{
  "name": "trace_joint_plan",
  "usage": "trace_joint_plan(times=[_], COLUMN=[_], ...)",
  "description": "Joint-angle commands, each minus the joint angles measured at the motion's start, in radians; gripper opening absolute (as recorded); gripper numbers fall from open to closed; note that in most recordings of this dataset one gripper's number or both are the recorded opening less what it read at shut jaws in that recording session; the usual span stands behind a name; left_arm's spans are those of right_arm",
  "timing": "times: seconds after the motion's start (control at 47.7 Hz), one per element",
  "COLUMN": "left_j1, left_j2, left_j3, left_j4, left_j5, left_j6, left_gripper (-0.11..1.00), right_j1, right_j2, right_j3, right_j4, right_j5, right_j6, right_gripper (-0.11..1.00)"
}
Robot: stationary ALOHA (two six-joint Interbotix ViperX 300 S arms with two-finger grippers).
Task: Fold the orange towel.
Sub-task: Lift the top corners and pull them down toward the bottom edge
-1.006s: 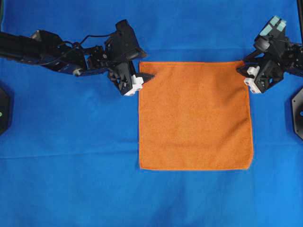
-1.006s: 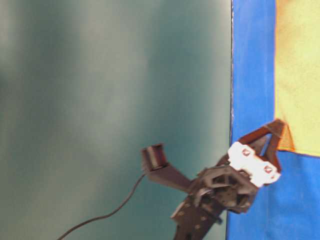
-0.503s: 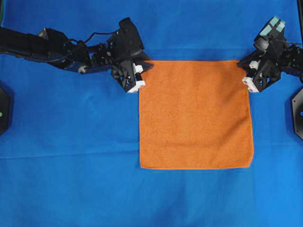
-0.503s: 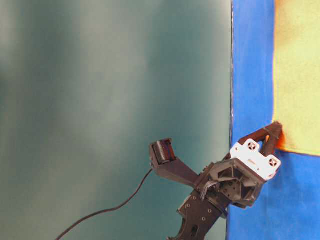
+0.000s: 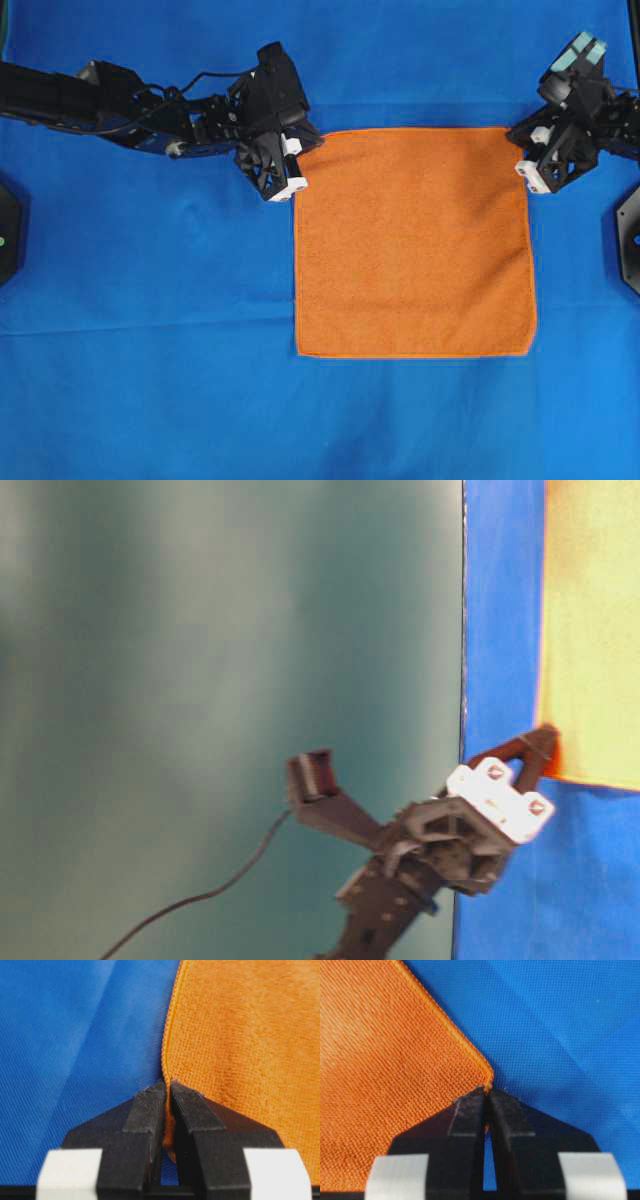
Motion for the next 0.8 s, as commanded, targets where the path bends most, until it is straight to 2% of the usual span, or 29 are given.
trace_joint_plan(times=[0.0,0.189,0.461,0.608,0.776], left_j1=[-0.008,-0.018,-0.057,-0.106,-0.201], left_j2=[-0.063,-0.086,-0.143,-0.195,-0.232], left_j3=[-0.023,-0.029,-0.031,-0.031,-0.032], left_j4=[0.003,0.003,0.003,0.003,0.003], left_j5=[0.021,0.049,0.104,0.15,0.206], left_j6=[0.003,0.003,0.0,-0.002,-0.011], left_gripper=[0.0,0.0,0.0,0.0,0.0], right_j1=[-0.005,-0.005,0.031,0.098,0.241], right_j2=[-0.069,-0.221,-0.344,-0.414,-0.506], right_j3=[-0.018,-0.023,-0.012,-0.018,-0.023], right_j4=[0.008,0.009,0.018,0.025,0.046], right_j5=[0.061,0.178,0.233,0.322,0.448], right_j6=[0.003,0.009,0.026,0.072,0.156], right_gripper=[0.01,0.01,0.01,0.01,0.01])
